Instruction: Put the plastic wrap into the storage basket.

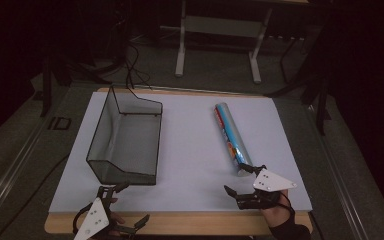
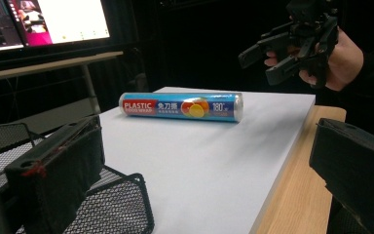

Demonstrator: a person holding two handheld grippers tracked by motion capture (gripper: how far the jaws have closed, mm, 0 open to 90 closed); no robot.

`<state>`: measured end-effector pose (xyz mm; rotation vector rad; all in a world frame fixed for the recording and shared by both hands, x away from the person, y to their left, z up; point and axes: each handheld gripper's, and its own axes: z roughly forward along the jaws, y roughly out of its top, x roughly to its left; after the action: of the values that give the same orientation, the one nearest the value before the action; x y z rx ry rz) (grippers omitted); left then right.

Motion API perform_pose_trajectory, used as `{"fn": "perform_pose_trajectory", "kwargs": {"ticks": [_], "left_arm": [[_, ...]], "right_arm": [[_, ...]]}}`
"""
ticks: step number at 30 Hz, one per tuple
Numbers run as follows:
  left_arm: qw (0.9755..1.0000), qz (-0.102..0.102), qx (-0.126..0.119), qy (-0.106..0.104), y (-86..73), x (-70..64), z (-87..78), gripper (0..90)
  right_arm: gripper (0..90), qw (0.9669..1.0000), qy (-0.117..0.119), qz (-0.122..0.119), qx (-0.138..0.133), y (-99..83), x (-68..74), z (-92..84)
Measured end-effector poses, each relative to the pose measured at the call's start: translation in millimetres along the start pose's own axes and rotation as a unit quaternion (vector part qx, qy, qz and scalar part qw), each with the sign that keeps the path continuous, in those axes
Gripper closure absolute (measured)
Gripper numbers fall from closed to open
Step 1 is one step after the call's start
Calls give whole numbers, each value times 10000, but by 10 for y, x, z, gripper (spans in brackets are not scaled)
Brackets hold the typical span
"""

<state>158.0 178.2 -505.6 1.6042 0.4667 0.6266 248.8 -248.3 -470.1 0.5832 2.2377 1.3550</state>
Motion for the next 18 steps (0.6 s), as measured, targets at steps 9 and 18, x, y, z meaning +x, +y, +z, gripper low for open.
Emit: {"fn": "perform_pose_trajectory", "kwargs": {"ticks": [9,18], "left_arm": [[9999,40,80,-62,-6,-15,26,1],[10000,50,74,-39,-4,-14,26,1]], "right_arm": [[171,9999,-59,-61,-61,25,-22,-35],[181,9998,-54,-200,67,216,26,-75]]}}
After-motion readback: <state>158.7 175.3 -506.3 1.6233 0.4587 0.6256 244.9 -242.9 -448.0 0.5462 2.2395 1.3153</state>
